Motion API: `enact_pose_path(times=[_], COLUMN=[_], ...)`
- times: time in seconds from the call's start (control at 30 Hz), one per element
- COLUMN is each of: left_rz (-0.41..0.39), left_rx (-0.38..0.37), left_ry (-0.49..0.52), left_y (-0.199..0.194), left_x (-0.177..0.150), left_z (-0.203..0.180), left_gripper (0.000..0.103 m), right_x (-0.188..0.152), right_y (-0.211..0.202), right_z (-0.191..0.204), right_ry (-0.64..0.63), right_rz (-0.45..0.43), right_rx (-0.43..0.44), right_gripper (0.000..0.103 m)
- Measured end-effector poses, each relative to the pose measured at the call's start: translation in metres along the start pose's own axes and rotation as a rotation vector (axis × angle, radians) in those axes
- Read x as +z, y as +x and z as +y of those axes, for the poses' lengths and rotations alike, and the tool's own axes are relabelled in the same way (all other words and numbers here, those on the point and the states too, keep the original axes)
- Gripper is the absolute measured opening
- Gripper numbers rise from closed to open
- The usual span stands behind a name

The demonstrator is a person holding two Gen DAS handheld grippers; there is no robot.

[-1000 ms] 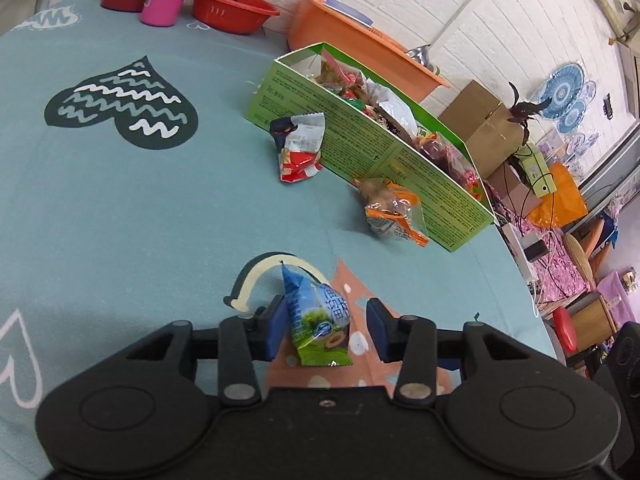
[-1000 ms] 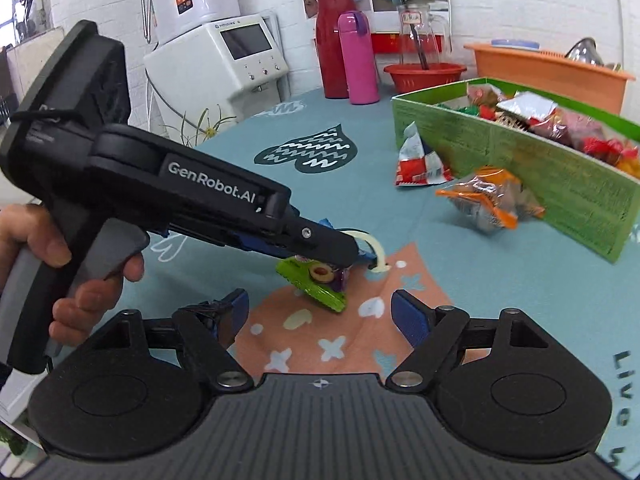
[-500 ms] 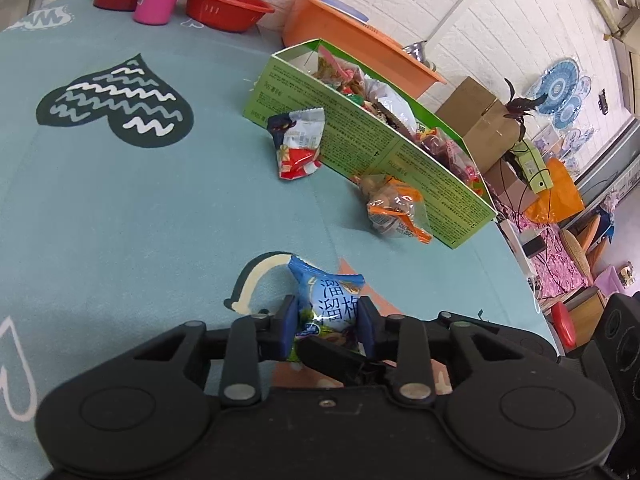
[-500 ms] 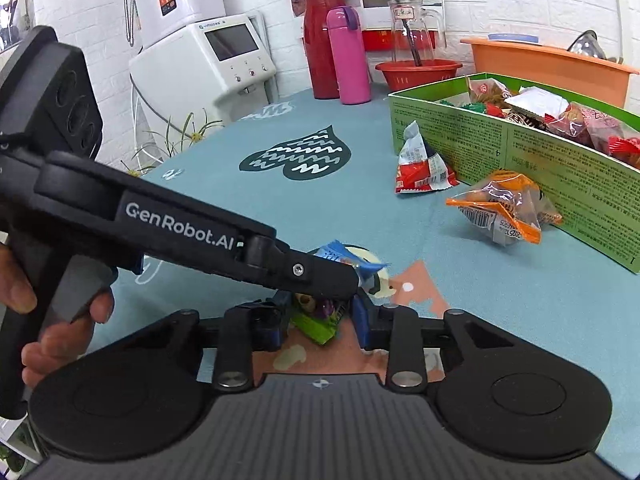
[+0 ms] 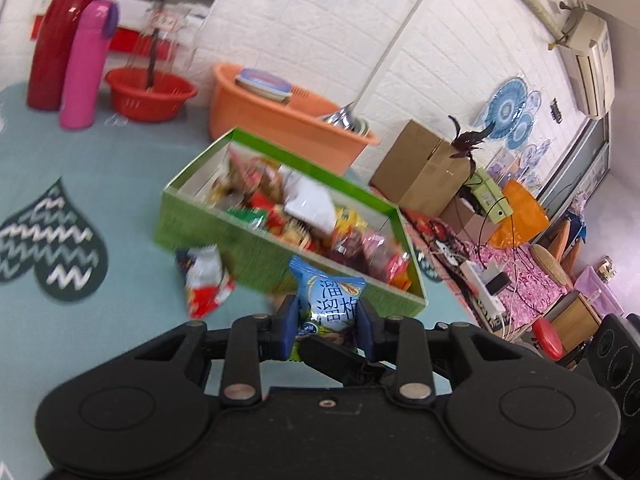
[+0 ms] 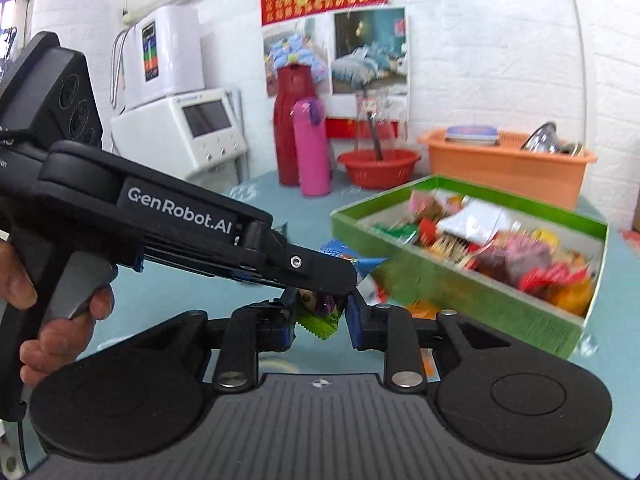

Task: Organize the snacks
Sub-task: 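Lower the blue-white packet into the green box and open both tools, then grasp the red-white snack packet with the left tool while the right tool closes on it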

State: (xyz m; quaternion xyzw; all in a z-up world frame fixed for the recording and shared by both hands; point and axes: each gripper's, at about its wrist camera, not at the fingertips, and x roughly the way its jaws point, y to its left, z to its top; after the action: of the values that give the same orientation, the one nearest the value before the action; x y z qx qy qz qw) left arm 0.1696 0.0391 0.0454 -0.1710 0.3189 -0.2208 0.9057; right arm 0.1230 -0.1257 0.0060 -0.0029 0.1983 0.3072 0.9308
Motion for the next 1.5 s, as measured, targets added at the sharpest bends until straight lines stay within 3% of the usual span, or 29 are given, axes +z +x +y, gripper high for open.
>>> enact_pose_path(times=[0.23,0.53,0.6,0.63,0.67,0.7,0.73,0.8,0.83,1.03,1.2,1.4,1.5], left_rz=[-0.054,-0.053,-0.03,-0.015,-0.009,-0.019,-0.032,-0.038,-0.039,-0.072,-0.129,-0.026,-0.011], left_rx=[-0.023,-0.005,0.012,0.026,0.046,0.061,0.068,0.077,0.08,0.087,0.153,0.189,0.217], left_ry=[0.051,0.015,0.012,0.004,-0.007,-0.012,-0.011,-0.01,-0.017,-0.026,-0.003,-0.051,-0.051], left_y=[0.039,0.087,0.096,0.1,0.101,0.099,0.096,0.09,0.087,0.055,0.024,0.046,0.063], left_x=[0.041,0.072,0.073,0.071,0.069,0.066,0.063,0.06,0.059,0.051,0.031,0.011,0.008], left_z=[-0.006,0.031,0.039,0.042,0.046,0.049,0.05,0.055,0.056,0.052,0.052,0.07,0.072], left_gripper=[0.043,0.044,0.058,0.071,0.1,0.103,0.103,0.103,0.103,0.103,0.103,0.103,0.103], right_x=[0.028,0.043,0.041,0.039,0.038,0.036,0.033,0.028,0.026,0.028,0.028,0.01,-0.002], right_y=[0.015,0.071,0.081,0.087,0.093,0.098,0.099,0.097,0.095,0.076,0.042,0.008,0.002], right_z=[-0.035,-0.068,-0.071,-0.072,-0.073,-0.072,-0.071,-0.069,-0.069,-0.062,-0.051,-0.051,-0.047], right_ry=[-0.007,0.018,0.011,0.006,-0.007,-0.026,-0.046,-0.082,-0.086,-0.067,-0.071,0.023,0.048], right_rz=[-0.071,-0.076,-0.071,-0.063,-0.048,-0.028,-0.02,-0.028,-0.033,-0.048,-0.001,0.047,0.074], right_rx=[-0.056,-0.076,-0.087,-0.099,-0.124,-0.154,-0.174,-0.189,-0.196,-0.176,-0.192,-0.173,-0.151], right_gripper=[0.045,0.044,0.046,0.047,0.054,0.061,0.064,0.098,0.102,0.103,0.103,0.103,0.103])
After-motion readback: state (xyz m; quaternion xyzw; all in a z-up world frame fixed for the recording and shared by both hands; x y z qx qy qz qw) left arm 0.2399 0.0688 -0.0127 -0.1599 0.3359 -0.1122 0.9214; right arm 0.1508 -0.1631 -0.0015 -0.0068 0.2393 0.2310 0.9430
